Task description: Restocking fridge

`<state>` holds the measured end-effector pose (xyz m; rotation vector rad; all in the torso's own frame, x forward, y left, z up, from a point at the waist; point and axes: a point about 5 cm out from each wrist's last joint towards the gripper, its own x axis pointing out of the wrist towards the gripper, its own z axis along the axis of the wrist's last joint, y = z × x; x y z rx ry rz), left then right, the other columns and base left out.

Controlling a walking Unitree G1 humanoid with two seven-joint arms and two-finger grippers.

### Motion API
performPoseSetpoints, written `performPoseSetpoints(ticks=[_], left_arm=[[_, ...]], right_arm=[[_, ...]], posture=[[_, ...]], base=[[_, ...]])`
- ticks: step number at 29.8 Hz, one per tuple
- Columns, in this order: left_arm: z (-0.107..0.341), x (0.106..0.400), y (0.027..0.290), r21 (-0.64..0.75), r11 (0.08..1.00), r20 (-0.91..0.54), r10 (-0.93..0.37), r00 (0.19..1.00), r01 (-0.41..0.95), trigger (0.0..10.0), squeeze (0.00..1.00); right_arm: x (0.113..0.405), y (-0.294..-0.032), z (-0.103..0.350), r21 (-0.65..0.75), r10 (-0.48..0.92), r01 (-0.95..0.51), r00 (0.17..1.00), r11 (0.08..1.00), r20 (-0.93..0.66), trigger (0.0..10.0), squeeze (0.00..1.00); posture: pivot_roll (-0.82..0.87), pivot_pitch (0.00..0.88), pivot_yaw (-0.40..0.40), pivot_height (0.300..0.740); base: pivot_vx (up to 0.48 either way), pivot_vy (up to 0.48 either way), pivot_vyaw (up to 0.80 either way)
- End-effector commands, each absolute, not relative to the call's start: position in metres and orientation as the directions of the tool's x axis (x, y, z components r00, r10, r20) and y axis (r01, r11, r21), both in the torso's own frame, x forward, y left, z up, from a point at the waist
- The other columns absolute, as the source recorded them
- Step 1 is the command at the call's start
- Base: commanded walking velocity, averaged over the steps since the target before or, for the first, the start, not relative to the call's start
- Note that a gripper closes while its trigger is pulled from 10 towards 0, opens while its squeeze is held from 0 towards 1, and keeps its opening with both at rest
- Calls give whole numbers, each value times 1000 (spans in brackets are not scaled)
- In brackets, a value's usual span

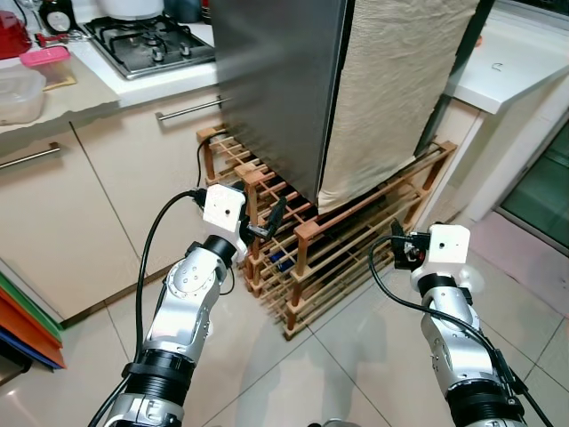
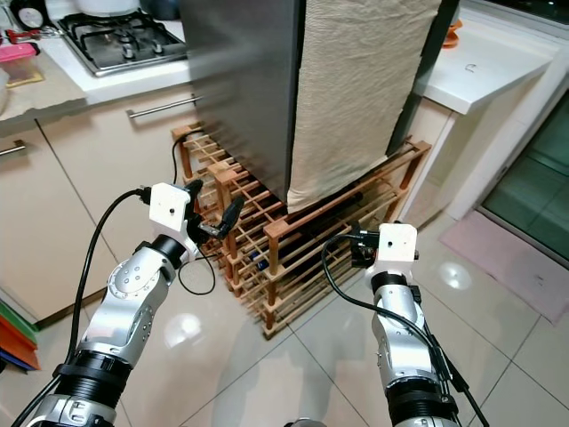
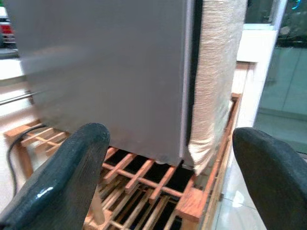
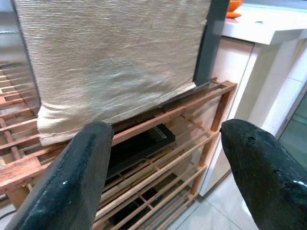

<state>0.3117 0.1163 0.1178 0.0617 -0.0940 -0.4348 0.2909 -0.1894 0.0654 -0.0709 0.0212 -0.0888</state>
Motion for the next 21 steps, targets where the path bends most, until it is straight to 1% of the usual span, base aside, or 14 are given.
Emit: performPoseSetpoints(ticks=[1, 6, 13, 21], left_arm=[[122, 312, 110, 113, 890, 103, -452, 886, 441, 10000, 0], [124, 311, 107, 108, 884, 110, -466, 878, 456, 10000, 0], [124, 312, 108, 94, 884, 117, -466, 877, 457, 10000, 0], [123, 317, 113, 81, 909, 102, -415, 904, 409, 10000, 0]], right_arm=[[293, -189, 72, -91, -84, 86, 996, 992, 17, 10000, 0], [294, -189, 70, -90, -93, 92, 996, 992, -1, 10000, 0], [294, -189, 69, -82, -91, 91, 996, 992, 2, 10000, 0], [292, -189, 68, -89, -92, 92, 996, 992, 3, 10000, 0]], posture=[[-38, 0, -15, 740], [-37, 0, -13, 740], [-37, 0, -12, 740], [-39, 0, -16, 740]], base=[[480, 0, 0], [480, 0, 0], [480, 0, -513], [0, 0, 0]])
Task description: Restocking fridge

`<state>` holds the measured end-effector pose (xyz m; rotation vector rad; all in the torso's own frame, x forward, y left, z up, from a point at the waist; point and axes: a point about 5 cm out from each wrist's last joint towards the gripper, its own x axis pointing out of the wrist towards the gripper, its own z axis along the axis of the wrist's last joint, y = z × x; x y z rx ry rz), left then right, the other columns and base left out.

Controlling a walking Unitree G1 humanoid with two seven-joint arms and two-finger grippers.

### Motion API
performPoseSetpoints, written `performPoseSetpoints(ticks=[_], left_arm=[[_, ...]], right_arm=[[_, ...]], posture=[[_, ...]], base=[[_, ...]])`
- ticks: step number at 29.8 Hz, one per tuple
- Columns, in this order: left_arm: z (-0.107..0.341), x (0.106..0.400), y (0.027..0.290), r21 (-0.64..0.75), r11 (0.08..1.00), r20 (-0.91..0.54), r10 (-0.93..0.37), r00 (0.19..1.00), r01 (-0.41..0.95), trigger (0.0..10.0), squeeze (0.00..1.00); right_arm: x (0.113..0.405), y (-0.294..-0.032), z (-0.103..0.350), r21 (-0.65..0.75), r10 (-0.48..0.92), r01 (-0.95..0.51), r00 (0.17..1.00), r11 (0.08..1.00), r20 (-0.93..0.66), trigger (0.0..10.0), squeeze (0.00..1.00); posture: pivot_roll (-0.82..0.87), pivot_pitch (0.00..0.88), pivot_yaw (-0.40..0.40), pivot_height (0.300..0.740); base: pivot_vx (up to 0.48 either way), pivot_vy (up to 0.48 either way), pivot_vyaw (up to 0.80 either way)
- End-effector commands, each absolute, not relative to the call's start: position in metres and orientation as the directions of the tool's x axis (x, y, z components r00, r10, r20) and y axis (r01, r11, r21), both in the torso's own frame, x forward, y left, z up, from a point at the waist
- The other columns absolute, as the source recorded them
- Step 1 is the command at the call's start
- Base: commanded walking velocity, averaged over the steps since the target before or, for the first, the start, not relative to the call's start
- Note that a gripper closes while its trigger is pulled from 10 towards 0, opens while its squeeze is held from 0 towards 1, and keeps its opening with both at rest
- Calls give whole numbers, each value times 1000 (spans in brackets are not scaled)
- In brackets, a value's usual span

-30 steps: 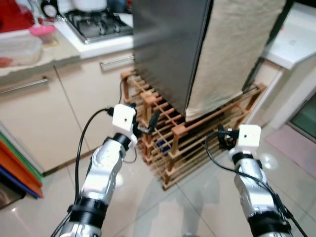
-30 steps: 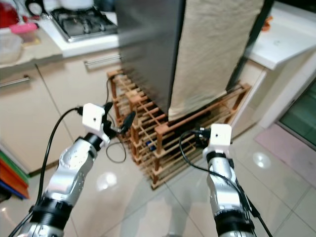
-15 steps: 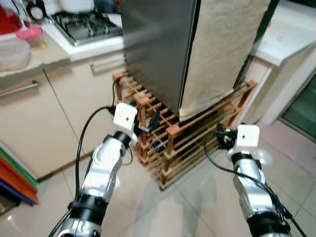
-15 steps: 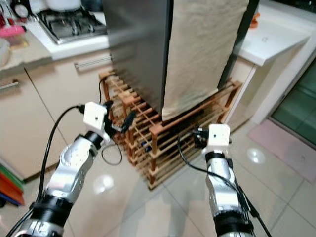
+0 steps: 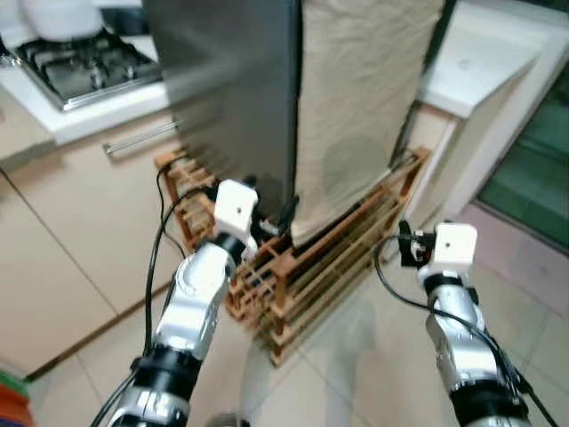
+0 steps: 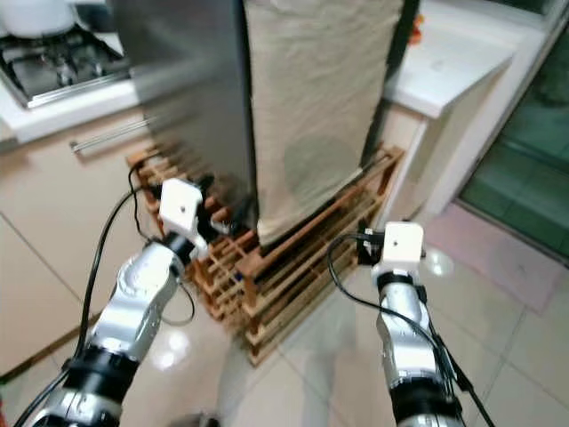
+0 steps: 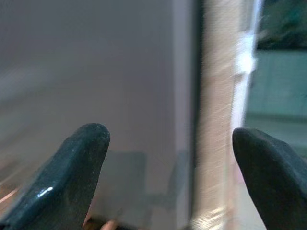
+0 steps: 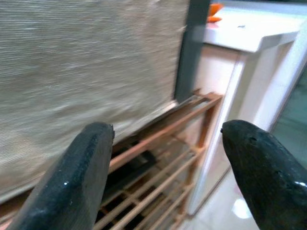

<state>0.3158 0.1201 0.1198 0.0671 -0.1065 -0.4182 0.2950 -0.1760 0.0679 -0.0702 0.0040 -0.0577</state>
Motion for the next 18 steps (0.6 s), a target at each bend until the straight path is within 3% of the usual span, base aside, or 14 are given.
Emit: performPoseSetpoints(ticks=[1, 14, 18], left_arm=[[123, 317, 113, 81, 909, 102, -415, 904, 409, 10000, 0], [141, 332, 106, 76, 895, 108, -446, 888, 440, 10000, 0], [153, 348, 86, 117, 857, 107, -513, 852, 501, 10000, 0]], right_arm=[[292, -189, 68, -89, -92, 92, 996, 992, 3, 10000, 0], [288, -192, 62, -87, -91, 89, 995, 992, -26, 10000, 0], [287, -190, 61, -88, -79, 77, 996, 993, -29, 10000, 0]], posture=[[-39, 0, -16, 740], [-43, 0, -23, 740], [-56, 10, -17, 740]], base=[[0, 0, 0], [0, 0, 0], [0, 0, 0]])
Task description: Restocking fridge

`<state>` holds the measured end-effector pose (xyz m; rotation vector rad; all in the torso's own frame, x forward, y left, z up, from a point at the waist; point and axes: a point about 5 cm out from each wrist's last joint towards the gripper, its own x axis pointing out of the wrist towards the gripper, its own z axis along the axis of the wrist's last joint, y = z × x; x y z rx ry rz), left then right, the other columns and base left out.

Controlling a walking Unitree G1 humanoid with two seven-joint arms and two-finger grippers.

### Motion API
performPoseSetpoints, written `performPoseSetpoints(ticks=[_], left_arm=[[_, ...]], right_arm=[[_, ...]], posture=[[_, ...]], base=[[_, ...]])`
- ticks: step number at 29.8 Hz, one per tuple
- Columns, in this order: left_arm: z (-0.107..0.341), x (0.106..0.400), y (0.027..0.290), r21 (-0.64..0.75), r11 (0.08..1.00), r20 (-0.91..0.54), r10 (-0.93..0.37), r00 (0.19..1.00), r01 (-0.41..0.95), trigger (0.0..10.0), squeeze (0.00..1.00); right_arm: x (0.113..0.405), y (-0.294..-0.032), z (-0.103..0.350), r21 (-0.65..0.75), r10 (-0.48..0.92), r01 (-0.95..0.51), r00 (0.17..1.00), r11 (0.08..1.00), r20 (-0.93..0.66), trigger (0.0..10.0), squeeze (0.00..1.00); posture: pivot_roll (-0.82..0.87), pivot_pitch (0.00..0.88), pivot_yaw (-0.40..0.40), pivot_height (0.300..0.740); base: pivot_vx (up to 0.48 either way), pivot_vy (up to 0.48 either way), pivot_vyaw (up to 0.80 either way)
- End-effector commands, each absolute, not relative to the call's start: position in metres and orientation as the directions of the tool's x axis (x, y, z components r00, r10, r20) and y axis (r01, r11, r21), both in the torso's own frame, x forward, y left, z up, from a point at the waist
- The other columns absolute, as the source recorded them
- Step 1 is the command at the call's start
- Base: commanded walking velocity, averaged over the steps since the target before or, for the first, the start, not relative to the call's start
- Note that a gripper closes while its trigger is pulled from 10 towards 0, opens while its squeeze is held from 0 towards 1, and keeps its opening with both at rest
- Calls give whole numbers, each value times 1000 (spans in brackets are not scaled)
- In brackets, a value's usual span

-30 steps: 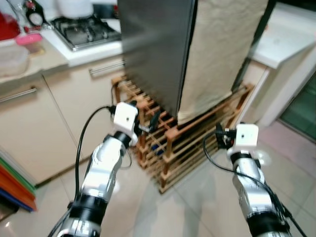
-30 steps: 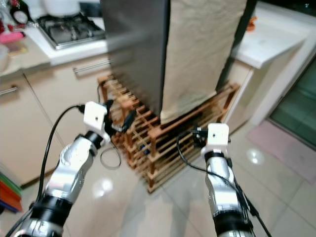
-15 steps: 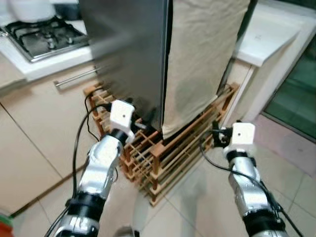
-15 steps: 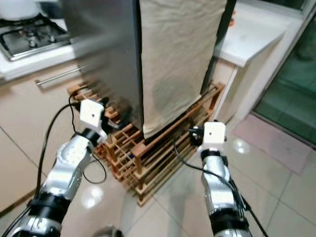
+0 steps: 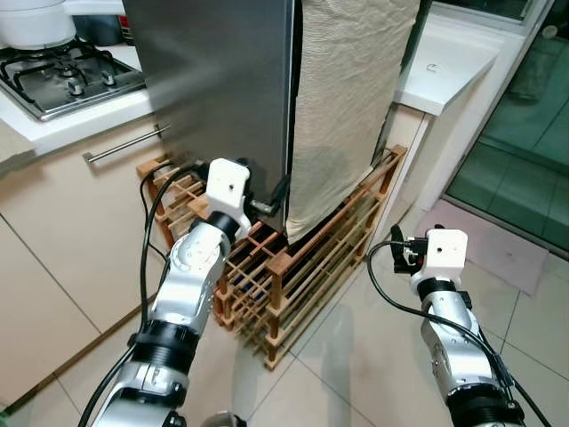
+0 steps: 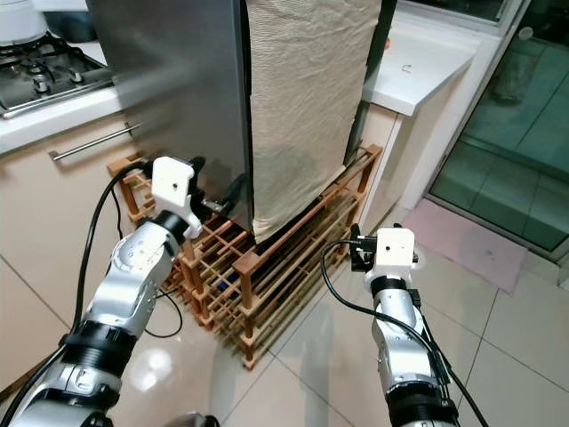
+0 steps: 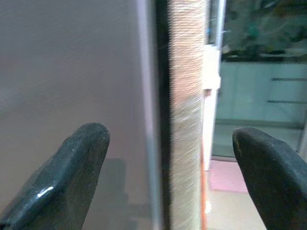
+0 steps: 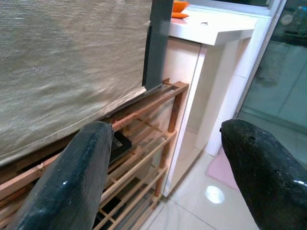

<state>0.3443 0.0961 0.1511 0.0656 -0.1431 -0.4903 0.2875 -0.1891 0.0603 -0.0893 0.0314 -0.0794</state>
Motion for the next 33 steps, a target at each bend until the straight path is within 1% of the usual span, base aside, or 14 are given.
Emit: performPoseSetpoints(ticks=[1, 6, 11, 15, 19, 24, 26, 33], left_arm=[[153, 348, 86, 117, 857, 107, -513, 852, 501, 10000, 0], [160, 357, 61, 87, 811, 73, -584, 808, 578, 10000, 0], [162, 362, 56, 81, 806, 56, -591, 805, 586, 10000, 0], [165, 369, 52, 147, 815, 43, -572, 819, 561, 10000, 0], [171, 372, 49, 148, 817, 63, -570, 819, 558, 10000, 0], [180, 370, 52, 109, 815, 104, -579, 809, 569, 10000, 0], [176, 365, 55, 76, 811, 102, -585, 804, 580, 10000, 0], [160, 348, 65, 46, 818, 80, -575, 814, 573, 10000, 0]], right_arm=[[287, -190, 61, -88, -79, 77, 996, 993, -29, 10000, 0], [279, -196, 59, -89, -98, 96, 995, 991, -28, 10000, 0], [274, -197, 56, -88, -106, 102, 994, 991, -35, 10000, 0], [268, -198, 53, -95, -101, 96, 994, 991, -48, 10000, 0], [266, -202, 53, -102, -110, 104, 993, 989, -49, 10000, 0], [263, -204, 51, -108, -115, 108, 992, 988, -57, 10000, 0], [262, -203, 49, -108, -116, 108, 991, 988, -69, 10000, 0], [265, -199, 46, -101, -101, 92, 991, 991, -90, 10000, 0]], posture=[[-56, 10, -17, 740], [-87, 14, 7, 740], [-95, 15, 11, 740], [-107, 13, 12, 740], [-116, 13, 14, 740], [-121, 12, 20, 740], [-109, 15, 18, 740], [-81, 17, 6, 740]], base=[[0, 0, 0], [0, 0, 0], [0, 0, 0], [0, 0, 0], [0, 0, 0], [0, 0, 0], [0, 0, 0], [0, 0, 0]])
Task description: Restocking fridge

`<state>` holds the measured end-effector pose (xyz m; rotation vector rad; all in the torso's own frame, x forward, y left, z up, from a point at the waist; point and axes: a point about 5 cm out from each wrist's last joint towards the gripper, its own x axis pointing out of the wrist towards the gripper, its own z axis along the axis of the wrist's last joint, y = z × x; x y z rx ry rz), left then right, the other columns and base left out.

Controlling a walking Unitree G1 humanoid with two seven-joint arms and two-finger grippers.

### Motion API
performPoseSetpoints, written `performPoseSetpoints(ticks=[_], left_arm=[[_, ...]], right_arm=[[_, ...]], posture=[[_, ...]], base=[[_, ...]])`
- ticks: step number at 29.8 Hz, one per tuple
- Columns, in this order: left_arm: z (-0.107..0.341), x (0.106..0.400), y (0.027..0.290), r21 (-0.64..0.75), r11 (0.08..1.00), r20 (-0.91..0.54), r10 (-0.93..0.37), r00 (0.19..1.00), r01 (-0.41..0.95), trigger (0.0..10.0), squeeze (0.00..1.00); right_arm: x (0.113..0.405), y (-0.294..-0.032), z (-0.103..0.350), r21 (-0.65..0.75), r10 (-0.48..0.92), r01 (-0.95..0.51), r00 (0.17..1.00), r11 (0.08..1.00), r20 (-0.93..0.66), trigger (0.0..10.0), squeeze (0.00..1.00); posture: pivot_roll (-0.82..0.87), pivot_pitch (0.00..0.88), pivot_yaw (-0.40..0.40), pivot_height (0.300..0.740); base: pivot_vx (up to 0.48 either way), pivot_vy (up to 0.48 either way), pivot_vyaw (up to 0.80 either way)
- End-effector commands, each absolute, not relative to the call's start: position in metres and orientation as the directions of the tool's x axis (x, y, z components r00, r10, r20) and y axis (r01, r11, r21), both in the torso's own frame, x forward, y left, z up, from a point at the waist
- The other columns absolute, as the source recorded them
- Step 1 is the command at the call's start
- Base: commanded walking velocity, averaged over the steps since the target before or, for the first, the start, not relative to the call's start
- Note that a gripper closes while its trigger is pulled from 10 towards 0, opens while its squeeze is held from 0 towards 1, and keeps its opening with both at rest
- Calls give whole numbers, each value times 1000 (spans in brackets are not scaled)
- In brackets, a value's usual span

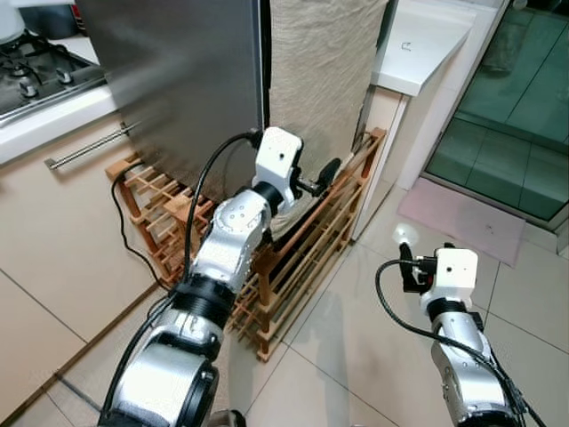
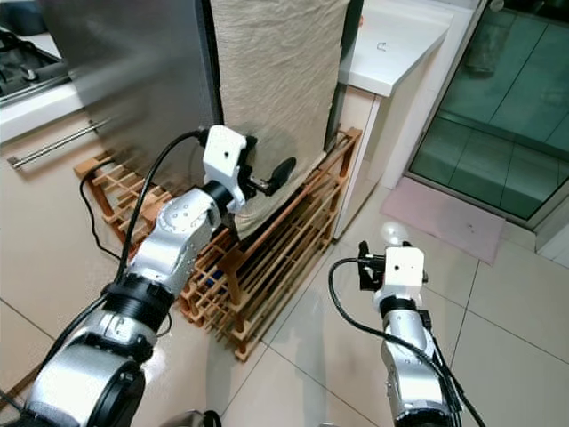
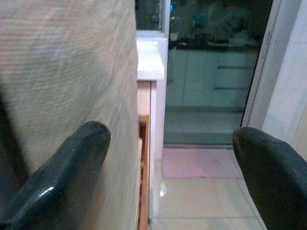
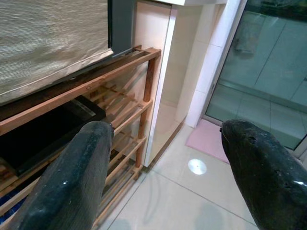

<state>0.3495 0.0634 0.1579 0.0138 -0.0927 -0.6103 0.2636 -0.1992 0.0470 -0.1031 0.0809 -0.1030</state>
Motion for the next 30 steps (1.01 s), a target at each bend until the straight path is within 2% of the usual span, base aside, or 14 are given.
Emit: performPoseSetpoints(ticks=[1, 9, 15, 30], left_arm=[[160, 346, 68, 46, 824, 80, -567, 820, 565, 10000, 0], [165, 348, 86, 60, 859, 85, -513, 854, 509, 10000, 0], [169, 355, 86, 59, 877, 95, -480, 872, 477, 10000, 0], [177, 368, 41, 72, 841, 96, -541, 836, 536, 10000, 0]], right_arm=[[266, -199, 46, -100, -98, 89, 991, 991, -93, 10000, 0], [270, -196, 46, -101, -75, 65, 992, 993, -103, 10000, 0], [270, -196, 46, -102, -70, 59, 992, 993, -103, 10000, 0], [264, -198, 43, -106, -78, 66, 991, 992, -111, 10000, 0]], posture=[[-71, 17, 0, 740], [-54, 17, -13, 740], [-66, 27, -13, 740], [-95, 44, -3, 740]], base=[[0, 0, 0], [0, 0, 0], [0, 0, 0], [0, 0, 0]])
